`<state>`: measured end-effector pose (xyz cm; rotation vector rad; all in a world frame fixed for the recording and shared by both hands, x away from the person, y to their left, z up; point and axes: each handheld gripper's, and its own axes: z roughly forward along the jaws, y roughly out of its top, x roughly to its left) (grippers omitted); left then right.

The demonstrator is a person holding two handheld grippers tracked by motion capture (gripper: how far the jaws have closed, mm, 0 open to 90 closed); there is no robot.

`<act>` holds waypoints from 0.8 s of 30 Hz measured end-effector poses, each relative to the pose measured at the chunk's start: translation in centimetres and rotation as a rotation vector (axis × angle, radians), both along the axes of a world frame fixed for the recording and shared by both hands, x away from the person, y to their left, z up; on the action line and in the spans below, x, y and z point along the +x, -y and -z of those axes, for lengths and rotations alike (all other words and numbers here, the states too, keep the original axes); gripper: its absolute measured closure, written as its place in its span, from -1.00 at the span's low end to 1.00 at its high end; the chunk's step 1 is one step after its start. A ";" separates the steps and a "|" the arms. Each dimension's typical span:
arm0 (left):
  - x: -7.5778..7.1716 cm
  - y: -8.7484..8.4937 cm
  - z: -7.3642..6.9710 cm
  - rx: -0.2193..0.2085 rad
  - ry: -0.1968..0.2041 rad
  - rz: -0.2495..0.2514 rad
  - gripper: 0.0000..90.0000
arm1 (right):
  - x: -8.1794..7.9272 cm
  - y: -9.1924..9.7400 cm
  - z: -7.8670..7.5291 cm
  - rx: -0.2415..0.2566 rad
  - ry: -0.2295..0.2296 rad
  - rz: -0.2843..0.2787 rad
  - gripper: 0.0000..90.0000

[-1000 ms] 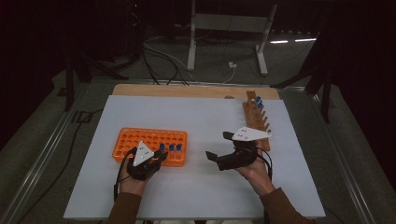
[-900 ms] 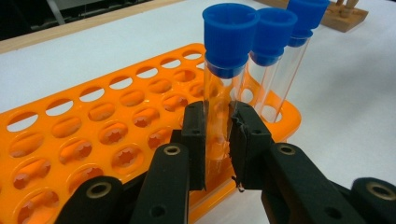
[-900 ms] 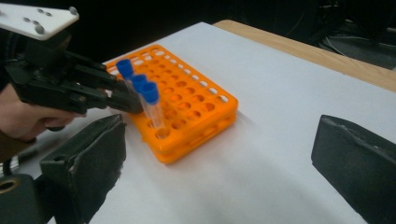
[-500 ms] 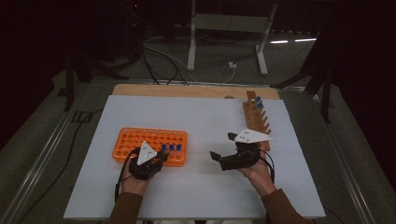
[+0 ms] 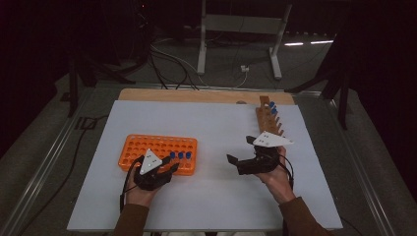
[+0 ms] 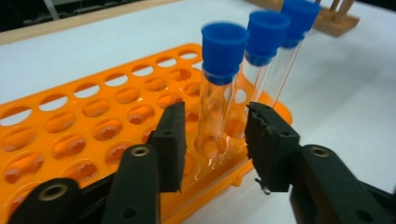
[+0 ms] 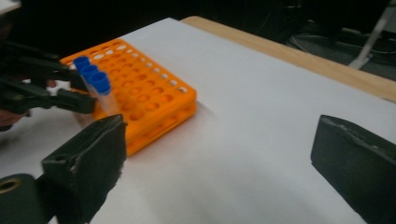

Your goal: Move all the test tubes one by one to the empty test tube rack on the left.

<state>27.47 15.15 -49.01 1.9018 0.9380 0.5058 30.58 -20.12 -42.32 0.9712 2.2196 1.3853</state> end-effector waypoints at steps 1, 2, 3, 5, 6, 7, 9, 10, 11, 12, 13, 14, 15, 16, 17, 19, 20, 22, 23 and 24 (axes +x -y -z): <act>-0.1 -0.2 -0.2 -0.009 0.005 -0.004 0.23 | 0.0 0.2 -0.1 0.004 0.003 0.006 -0.90; -0.2 -0.4 -0.3 -0.021 0.012 -0.012 0.20 | 0.1 0.3 -0.2 0.005 0.005 0.011 -0.90; -0.3 -0.6 -0.4 -0.027 0.017 -0.019 0.15 | 0.2 0.4 -0.3 0.008 0.005 0.016 -0.90; -0.4 -0.9 -0.7 -0.043 0.018 -0.027 0.10 | 0.3 0.6 -0.6 0.001 0.011 0.023 -0.91; -0.4 -1.1 -0.8 -0.051 0.021 -0.032 0.07 | 0.4 0.7 -0.7 0.001 0.014 0.026 -0.91; -0.5 -1.3 -0.9 -0.058 0.018 -0.041 -0.01 | 0.5 0.8 -0.9 -0.003 0.018 0.031 -0.91; -0.7 -1.6 -1.1 -0.072 0.020 -0.048 -0.14 | 0.7 1.1 -1.2 -0.006 0.026 0.042 -0.91; -0.8 -1.7 -1.2 -0.075 0.024 -0.052 -0.19 | 0.9 1.3 -1.4 -0.006 0.028 0.048 -0.91; -0.9 -1.9 -1.3 -0.073 0.026 -0.057 -0.26 | 1.1 1.4 -1.5 -0.008 0.031 0.054 -0.91; -1.1 -2.0 -1.4 -0.073 0.030 -0.069 -0.36 | 1.2 1.6 -1.7 -0.006 0.031 0.061 -0.91; -1.2 -2.1 -1.5 -0.075 0.030 -0.080 -0.45 | 1.4 1.9 -1.8 -0.001 0.034 0.070 -0.91; -1.3 -2.3 -1.6 -0.083 0.029 -0.091 -0.55 | 1.6 2.2 -2.0 0.007 0.036 0.080 -0.91; -1.4 -2.5 -1.6 -0.087 0.026 -0.098 -0.63 | 1.8 2.4 -2.2 0.011 0.038 0.090 -0.91; -1.5 -2.7 -1.7 -0.094 0.026 -0.100 -0.63 | 2.0 2.7 -2.3 0.013 0.038 0.100 -0.91; -1.6 -2.9 -1.8 -0.099 0.027 -0.108 -0.67 | 2.3 2.9 -2.4 0.014 0.040 0.110 -0.91; -1.6 -3.2 -1.9 -0.108 0.029 -0.118 -0.80 | 2.7 3.3 -2.6 0.006 0.040 0.128 -0.92; -1.6 -3.4 -1.9 -0.119 0.027 -0.118 -0.84 | 3.0 3.5 -2.8 0.003 0.041 0.135 -0.92; -1.6 -3.6 -1.9 -0.144 0.022 -0.111 -0.96 | 3.5 3.8 -3.0 0.006 0.036 0.150 -0.92; -1.5 -3.6 -1.9 -0.149 0.024 -0.113 -0.98 | 3.8 4.0 -3.2 0.009 0.037 0.157 -0.92; -1.5 -3.6 -1.9 -0.150 0.024 -0.115 -0.98 | 4.0 4.2 -3.3 0.010 0.037 0.165 -0.92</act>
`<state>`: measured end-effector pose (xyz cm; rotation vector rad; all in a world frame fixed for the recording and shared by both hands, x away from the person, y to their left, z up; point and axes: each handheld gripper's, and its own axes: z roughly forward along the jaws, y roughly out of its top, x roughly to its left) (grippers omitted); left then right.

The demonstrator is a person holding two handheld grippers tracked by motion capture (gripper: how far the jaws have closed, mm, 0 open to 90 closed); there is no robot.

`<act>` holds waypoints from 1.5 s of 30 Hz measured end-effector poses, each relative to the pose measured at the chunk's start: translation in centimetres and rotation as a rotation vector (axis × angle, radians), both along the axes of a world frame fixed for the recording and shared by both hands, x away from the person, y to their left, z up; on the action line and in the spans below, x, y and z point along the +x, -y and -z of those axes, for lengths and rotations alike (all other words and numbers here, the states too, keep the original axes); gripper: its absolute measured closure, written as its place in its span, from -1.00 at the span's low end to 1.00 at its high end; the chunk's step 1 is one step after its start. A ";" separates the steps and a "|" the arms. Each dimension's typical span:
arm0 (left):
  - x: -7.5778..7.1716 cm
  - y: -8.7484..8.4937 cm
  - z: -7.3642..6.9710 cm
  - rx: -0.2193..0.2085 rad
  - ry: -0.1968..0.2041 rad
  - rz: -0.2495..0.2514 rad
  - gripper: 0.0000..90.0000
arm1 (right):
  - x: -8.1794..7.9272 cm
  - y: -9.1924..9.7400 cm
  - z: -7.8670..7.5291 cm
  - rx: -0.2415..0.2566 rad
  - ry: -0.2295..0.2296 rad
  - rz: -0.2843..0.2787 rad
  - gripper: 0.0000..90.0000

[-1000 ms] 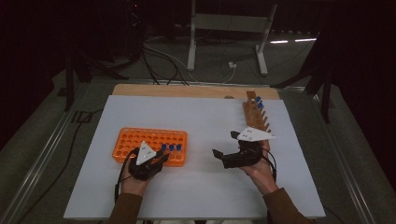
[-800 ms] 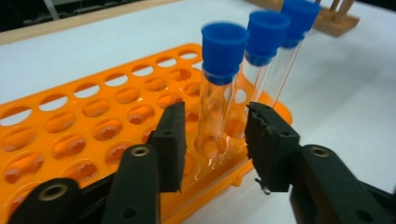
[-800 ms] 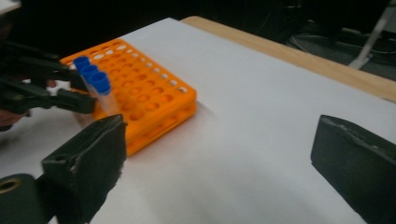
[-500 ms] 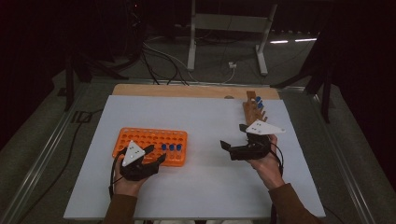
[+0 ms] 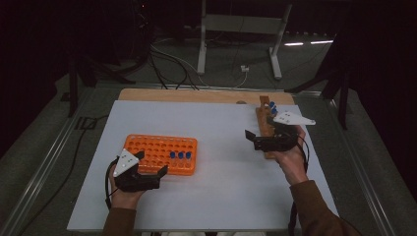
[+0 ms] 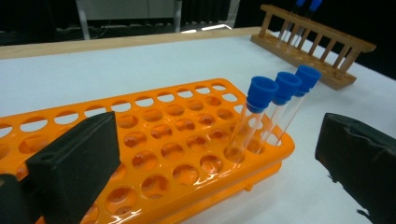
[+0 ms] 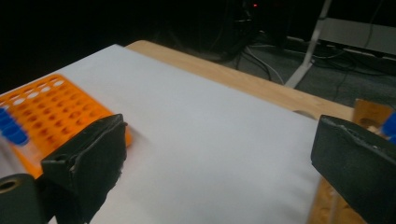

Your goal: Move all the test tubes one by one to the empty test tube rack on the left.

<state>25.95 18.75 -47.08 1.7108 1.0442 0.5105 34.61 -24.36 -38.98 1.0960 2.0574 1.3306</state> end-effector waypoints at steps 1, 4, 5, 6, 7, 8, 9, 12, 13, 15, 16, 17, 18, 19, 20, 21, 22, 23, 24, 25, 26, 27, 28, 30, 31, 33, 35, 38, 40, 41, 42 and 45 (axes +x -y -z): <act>0.0 0.0 0.0 -0.001 0.003 0.002 -0.98 | 0.3 0.2 -0.1 0.002 0.003 0.010 -0.93; -0.1 0.1 0.0 0.006 0.014 0.001 -0.98 | 1.1 0.9 -0.3 -0.003 0.007 0.039 -0.93; -0.1 0.1 0.0 0.005 0.019 0.000 -0.98 | 1.4 1.1 -0.3 -0.003 0.004 0.049 -0.93; -0.1 0.1 0.0 0.004 0.019 -0.003 -0.98 | 1.7 1.4 -0.3 -0.001 0.003 0.060 -0.93; 0.0 0.1 0.0 0.004 0.019 -0.005 -0.98 | 2.0 1.6 -0.3 0.000 0.003 0.068 -0.92; 0.0 0.1 0.0 0.001 0.020 -0.005 -0.98 | 2.3 1.9 -0.2 0.005 0.001 0.074 -0.92; 0.0 0.1 0.0 0.001 0.020 -0.006 -0.98 | 2.6 2.2 -0.2 0.012 0.002 0.082 -0.91; 0.0 0.1 0.1 -0.004 0.020 -0.006 -0.98 | 3.4 3.0 0.1 0.033 -0.001 0.109 -0.90; 0.0 0.1 0.2 -0.002 0.019 -0.007 -0.98 | 3.7 3.2 0.2 0.032 -0.005 0.119 -0.90; 0.0 0.2 0.2 -0.003 0.019 -0.009 -0.98 | 4.2 3.6 0.6 0.030 -0.016 0.145 -0.90; 0.0 0.2 0.2 -0.002 0.020 -0.009 -0.98 | 4.5 3.8 0.7 0.028 -0.022 0.157 -0.90; 0.0 0.3 0.2 -0.001 0.021 -0.010 -0.98 | 4.7 4.1 0.9 0.030 -0.027 0.170 -0.90; 0.0 0.3 0.2 -0.002 0.021 -0.011 -0.98 | 5.0 4.3 1.0 0.034 -0.033 0.181 -0.90; 0.0 0.2 0.2 -0.004 0.021 -0.011 -0.98 | 5.3 4.6 1.1 0.042 -0.043 0.186 -0.91; -0.1 0.2 0.2 -0.006 0.021 -0.012 -0.98 | 5.7 4.8 1.2 0.044 -0.048 0.194 -0.91; -0.1 0.2 0.2 -0.008 0.020 -0.012 -0.98 | 6.0 5.0 1.3 0.047 -0.052 0.201 -0.91; -0.1 0.1 0.2 -0.010 0.020 -0.013 -0.98 | 6.2 5.2 1.3 0.046 -0.057 0.208 -0.91; -0.1 0.1 0.2 -0.014 0.020 -0.014 -0.98 | 6.5 5.3 1.4 0.043 -0.059 0.214 -0.90; -0.1 0.1 0.2 -0.014 0.020 -0.015 -0.98 | 6.7 5.4 1.4 0.033 -0.059 0.221 -0.89; -0.1 0.0 0.2 -0.017 0.020 -0.014 -0.98 | 7.0 5.4 1.5 0.027 -0.060 0.226 -0.88; -0.1 0.0 0.2 -0.022 0.020 -0.015 -0.98 | 7.2 5.4 1.6 0.018 -0.062 0.231 -0.88; -0.1 -0.1 0.2 -0.022 0.021 -0.016 -0.98 | 7.4 5.4 1.7 0.009 -0.068 0.235 -0.88; -0.1 -0.1 0.2 -0.022 0.020 -0.015 -0.98 | 7.7 5.4 1.8 0.000 -0.075 0.238 -0.87; -0.1 -0.2 0.2 -0.027 0.021 -0.019 -0.98 | 8.2 5.5 2.2 -0.004 -0.093 0.248 -0.86; -0.1 -0.2 0.2 -0.031 0.021 -0.019 -0.98 | 8.5 5.6 2.4 -0.006 -0.102 0.255 -0.84; -0.1 -0.3 0.2 -0.031 0.020 -0.020 -0.98 | 9.0 5.9 2.8 -0.005 -0.115 0.272 -0.77; -0.1 -0.3 0.2 -0.035 0.020 -0.019 -0.98 | 9.3 6.0 3.2 -0.004 -0.126 0.286 -0.67; 0.0 -0.3 0.3 -0.036 0.020 -0.020 -0.98 | 9.8 6.1 3.9 -0.011 -0.143 0.300 -0.46; 0.0 -0.3 0.3 -0.037 0.020 -0.020 -0.98 | 10.0 6.1 4.4 -0.015 -0.151 0.304 -0.23; 0.0 -0.3 0.3 -0.037 0.019 -0.020 -0.98 | 10.2 6.0 4.6 -0.024 -0.153 0.307 -0.12; 0.0 -0.3 0.3 -0.038 0.019 -0.020 -0.98 | 10.3 5.9 4.8 -0.033 -0.150 0.314 -0.02; -0.1 -0.4 0.2 -0.039 0.019 -0.021 -0.98 | 10.5 5.7 5.1 -0.036 -0.142 0.323 0.27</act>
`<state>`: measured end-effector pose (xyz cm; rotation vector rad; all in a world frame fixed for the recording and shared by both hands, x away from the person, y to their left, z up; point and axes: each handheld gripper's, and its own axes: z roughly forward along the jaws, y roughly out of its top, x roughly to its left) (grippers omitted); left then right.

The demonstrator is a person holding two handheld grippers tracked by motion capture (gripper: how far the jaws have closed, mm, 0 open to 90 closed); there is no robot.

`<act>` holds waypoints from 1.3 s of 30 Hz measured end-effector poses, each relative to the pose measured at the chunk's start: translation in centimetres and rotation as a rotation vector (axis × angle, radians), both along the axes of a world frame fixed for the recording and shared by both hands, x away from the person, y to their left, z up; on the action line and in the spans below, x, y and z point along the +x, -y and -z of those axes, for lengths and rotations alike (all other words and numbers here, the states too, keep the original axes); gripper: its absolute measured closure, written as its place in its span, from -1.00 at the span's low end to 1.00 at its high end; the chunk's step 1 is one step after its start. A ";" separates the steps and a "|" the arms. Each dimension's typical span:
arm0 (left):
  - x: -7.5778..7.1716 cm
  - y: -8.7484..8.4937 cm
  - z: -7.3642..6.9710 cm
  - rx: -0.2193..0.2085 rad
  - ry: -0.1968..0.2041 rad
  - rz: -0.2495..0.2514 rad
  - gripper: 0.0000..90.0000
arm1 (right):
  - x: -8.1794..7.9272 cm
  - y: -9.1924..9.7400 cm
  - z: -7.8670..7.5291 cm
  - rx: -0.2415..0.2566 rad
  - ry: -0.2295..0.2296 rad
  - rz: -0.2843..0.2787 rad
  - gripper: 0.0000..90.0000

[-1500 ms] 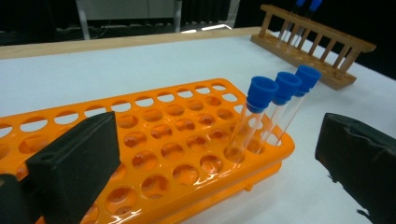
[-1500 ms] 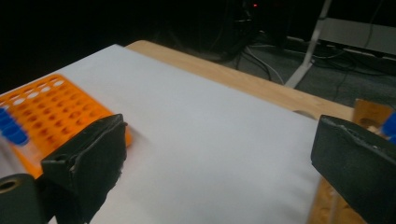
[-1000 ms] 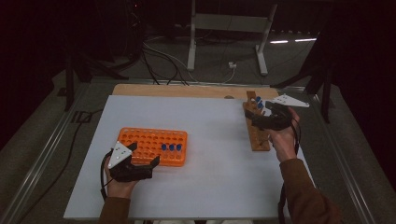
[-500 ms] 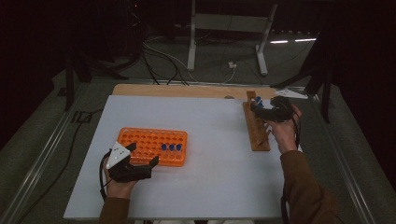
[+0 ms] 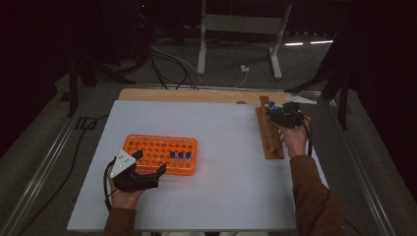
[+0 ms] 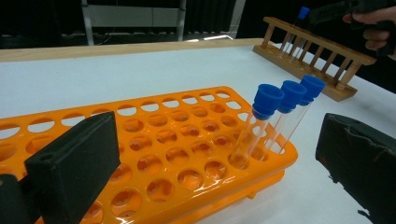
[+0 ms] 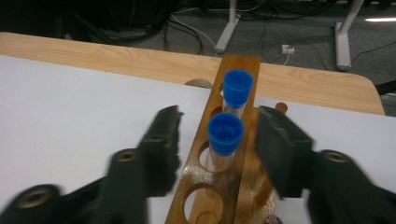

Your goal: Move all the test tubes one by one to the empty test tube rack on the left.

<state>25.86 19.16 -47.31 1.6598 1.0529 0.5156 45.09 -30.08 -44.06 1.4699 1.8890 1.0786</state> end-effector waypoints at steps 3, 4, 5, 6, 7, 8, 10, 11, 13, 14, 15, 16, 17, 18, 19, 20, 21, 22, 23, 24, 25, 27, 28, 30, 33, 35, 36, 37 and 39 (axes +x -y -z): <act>-0.1 -0.2 0.0 -0.006 0.001 -0.005 -0.98 | 0.3 -0.4 0.3 -0.028 0.001 -0.003 0.42; -0.1 -0.2 0.0 -0.006 0.000 -0.005 -0.98 | 0.4 -0.5 0.4 -0.040 -0.001 -0.002 0.47; -0.1 -0.3 0.0 -0.006 -0.001 -0.008 -0.98 | 0.4 -0.6 0.6 -0.045 -0.003 -0.004 0.53; -0.1 -0.4 0.0 -0.008 0.001 -0.009 -0.98 | 0.5 -0.7 0.7 -0.059 0.001 0.000 0.57; -0.2 -0.4 0.0 -0.008 0.001 -0.010 -0.98 | 0.5 -0.8 0.8 -0.068 0.000 0.000 0.65; -0.2 -0.5 0.0 -0.010 0.002 -0.012 -0.98 | 0.5 -0.8 0.9 -0.073 -0.005 -0.003 0.67; -0.2 -0.5 0.1 -0.010 0.000 -0.012 -0.98 | 0.5 -0.8 0.9 -0.076 0.000 0.000 0.67; -0.2 -0.5 0.1 -0.007 -0.002 -0.012 -0.98 | 0.6 -0.8 1.0 -0.075 -0.001 -0.003 0.67; -0.3 -0.5 0.1 -0.008 -0.004 -0.011 -0.98 | 0.5 -0.8 1.0 -0.080 -0.002 -0.002 0.67; -0.3 -0.5 0.1 -0.007 -0.004 -0.011 -0.98 | 0.5 -0.8 0.9 -0.082 -0.002 -0.004 0.68; -0.3 -0.4 0.1 -0.008 -0.003 -0.010 -0.98 | 0.5 -0.8 0.9 -0.089 -0.003 -0.005 0.68; -0.3 -0.4 0.1 -0.009 -0.002 -0.010 -0.98 | 0.5 -0.8 0.9 -0.086 -0.005 -0.006 0.68; -0.3 -0.4 0.1 -0.009 -0.002 -0.009 -0.98 | 0.5 -0.8 0.9 -0.085 -0.006 -0.005 0.68; -0.3 -0.4 0.1 -0.009 -0.002 -0.008 -0.98 | 0.5 -0.8 1.0 -0.083 -0.007 -0.004 0.68; -0.3 -0.3 0.1 -0.009 -0.002 -0.008 -0.98 | 0.4 -0.9 1.0 -0.079 -0.013 -0.003 0.68; -0.3 -0.3 0.0 -0.009 0.000 -0.009 -0.98 | 0.5 -1.0 1.1 -0.081 -0.016 -0.004 0.68; -0.3 -0.3 0.0 -0.010 0.000 -0.009 -0.98 | 0.5 -1.1 1.2 -0.088 -0.022 -0.003 0.68; -0.3 -0.3 0.0 -0.011 0.001 -0.009 -0.98 | 0.5 -1.1 1.2 -0.093 -0.026 -0.004 0.69; -0.3 -0.4 0.0 -0.011 0.000 -0.008 -0.98 | 0.5 -1.1 1.2 -0.096 -0.027 -0.002 0.69; -0.3 -0.4 0.0 -0.009 -0.001 -0.009 -0.98 | 0.5 -1.1 1.2 -0.096 -0.029 -0.001 0.69; -0.3 -0.4 0.1 -0.010 -0.001 -0.009 -0.98 | 0.5 -1.1 1.2 -0.094 -0.031 0.001 0.70; -0.3 -0.4 0.0 -0.010 0.001 -0.009 -0.98 | 0.5 -1.0 1.2 -0.093 -0.031 0.003 0.70; -0.3 -0.4 0.0 -0.010 0.000 -0.009 -0.98 | 0.4 -1.0 1.1 -0.094 -0.029 0.008 0.70; -0.3 -0.4 0.0 -0.009 0.001 -0.009 -0.98 | 0.3 -0.9 1.0 -0.086 -0.022 0.011 0.70; -0.3 -0.4 0.0 -0.008 0.000 -0.010 -0.98 | 0.2 -0.8 0.6 -0.087 -0.008 0.011 0.70; -0.3 -0.4 0.0 -0.008 0.001 -0.009 -0.98 | 0.0 -0.8 0.3 -0.087 0.003 0.015 0.70; -0.3 -0.3 0.0 -0.007 0.001 -0.009 -0.98 | -0.1 -0.8 0.1 -0.086 0.009 0.017 0.70; -0.3 -0.3 0.0 -0.007 0.002 -0.010 -0.98 | -0.2 -0.7 -0.1 -0.083 0.015 0.017 0.70; -0.3 -0.3 0.0 -0.006 0.001 -0.008 -0.98 | -0.4 -0.6 -0.5 -0.079 0.025 0.020 0.70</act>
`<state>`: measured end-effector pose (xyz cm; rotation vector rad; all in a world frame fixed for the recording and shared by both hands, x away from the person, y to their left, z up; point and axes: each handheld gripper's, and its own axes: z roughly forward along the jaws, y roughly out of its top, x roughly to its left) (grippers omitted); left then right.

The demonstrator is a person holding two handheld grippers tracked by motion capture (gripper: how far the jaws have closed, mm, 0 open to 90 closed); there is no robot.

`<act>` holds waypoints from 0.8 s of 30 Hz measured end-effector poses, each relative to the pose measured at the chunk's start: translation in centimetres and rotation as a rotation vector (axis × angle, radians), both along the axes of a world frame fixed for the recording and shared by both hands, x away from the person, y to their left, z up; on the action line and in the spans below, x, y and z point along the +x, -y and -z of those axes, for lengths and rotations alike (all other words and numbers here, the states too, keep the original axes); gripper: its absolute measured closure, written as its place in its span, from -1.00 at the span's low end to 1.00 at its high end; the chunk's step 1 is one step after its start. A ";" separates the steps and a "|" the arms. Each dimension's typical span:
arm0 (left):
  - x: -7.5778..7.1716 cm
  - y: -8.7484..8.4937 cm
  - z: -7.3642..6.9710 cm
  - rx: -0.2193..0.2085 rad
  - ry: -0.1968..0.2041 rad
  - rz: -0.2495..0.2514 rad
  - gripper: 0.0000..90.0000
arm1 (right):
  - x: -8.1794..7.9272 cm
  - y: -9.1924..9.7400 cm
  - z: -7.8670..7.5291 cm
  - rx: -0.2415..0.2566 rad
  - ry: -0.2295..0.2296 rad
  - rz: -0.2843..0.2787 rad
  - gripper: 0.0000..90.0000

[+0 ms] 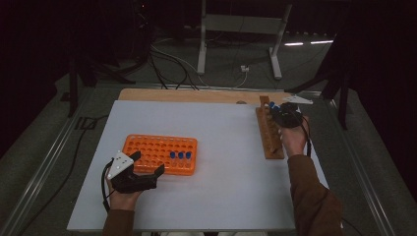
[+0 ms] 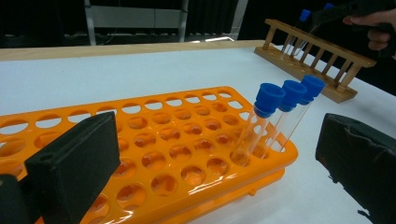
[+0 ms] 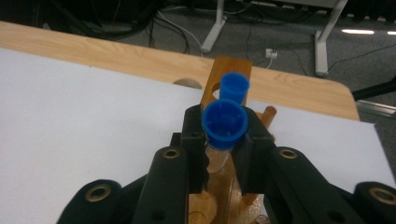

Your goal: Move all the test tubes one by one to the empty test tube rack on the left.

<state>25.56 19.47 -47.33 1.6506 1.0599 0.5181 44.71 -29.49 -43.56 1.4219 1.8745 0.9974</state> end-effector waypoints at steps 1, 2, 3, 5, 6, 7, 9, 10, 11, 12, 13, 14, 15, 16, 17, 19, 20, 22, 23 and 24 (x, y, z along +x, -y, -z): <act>0.0 0.0 0.0 0.001 0.000 0.000 -0.98 | -0.1 0.1 -0.2 -0.001 0.006 -0.001 0.70; 0.0 0.0 0.0 0.002 0.000 0.001 -0.98 | -0.2 0.1 -0.4 -0.001 0.011 -0.002 0.70; 0.0 0.0 0.0 0.002 0.000 0.001 -0.98 | -0.3 0.2 -0.7 0.000 0.020 -0.004 0.70; 0.0 0.0 0.0 0.004 0.000 0.000 -0.98 | -0.5 0.2 -1.1 -0.004 0.031 -0.006 0.70; 0.0 0.0 0.0 0.004 0.001 0.000 -0.98 | -0.6 0.2 -1.3 -0.004 0.037 -0.009 0.70; 0.0 0.0 0.0 0.005 0.000 0.000 -0.98 | -0.6 0.2 -1.5 -0.004 0.042 -0.010 0.70; 0.0 0.0 0.0 0.005 0.000 0.001 -0.98 | -0.8 0.3 -2.0 -0.003 0.055 -0.012 0.70; 0.0 0.0 0.0 0.005 0.000 0.001 -0.98 | -0.9 0.3 -2.2 -0.001 0.060 -0.011 0.70; 0.0 0.0 0.0 0.006 0.000 0.002 -0.98 | -1.0 0.3 -2.4 -0.001 0.066 -0.012 0.70; 0.0 0.1 0.0 0.006 0.000 0.002 -0.98 | -1.0 0.3 -2.6 -0.001 0.070 -0.013 0.70; 0.0 0.1 0.0 0.007 0.001 0.002 -0.98 | -1.1 0.4 -2.9 0.000 0.076 -0.015 0.70; 0.0 0.1 0.0 0.007 0.000 0.002 -0.98 | -1.2 0.4 -3.1 0.002 0.082 -0.017 0.70; 0.0 0.1 0.0 0.007 0.000 0.002 -0.98 | -1.3 0.4 -3.3 0.008 0.084 -0.022 0.70; 0.0 0.1 0.0 0.008 0.001 0.004 -0.98 | -1.4 0.4 -3.6 0.009 0.089 -0.026 0.70; 0.0 0.1 -0.1 0.008 0.001 0.005 -0.98 | -1.6 0.4 -3.8 0.008 0.094 -0.028 0.70; 0.0 0.1 -0.1 0.009 0.003 0.006 -0.98 | -1.9 0.4 -4.3 0.004 0.108 -0.037 0.70; 0.0 0.1 -0.1 0.011 0.003 0.006 -0.98 | -2.0 0.4 -4.4 0.006 0.113 -0.041 0.70; 0.0 0.1 -0.1 0.010 0.003 0.006 -0.98 | -2.3 0.4 -4.7 0.020 0.122 -0.050 0.70; 0.0 0.1 -0.1 0.010 0.004 0.006 -0.98 | -2.4 0.4 -4.9 0.031 0.127 -0.055 0.70; 0.0 0.1 -0.1 0.010 0.004 0.005 -0.98 | -2.6 0.4 -5.0 0.039 0.130 -0.061 0.70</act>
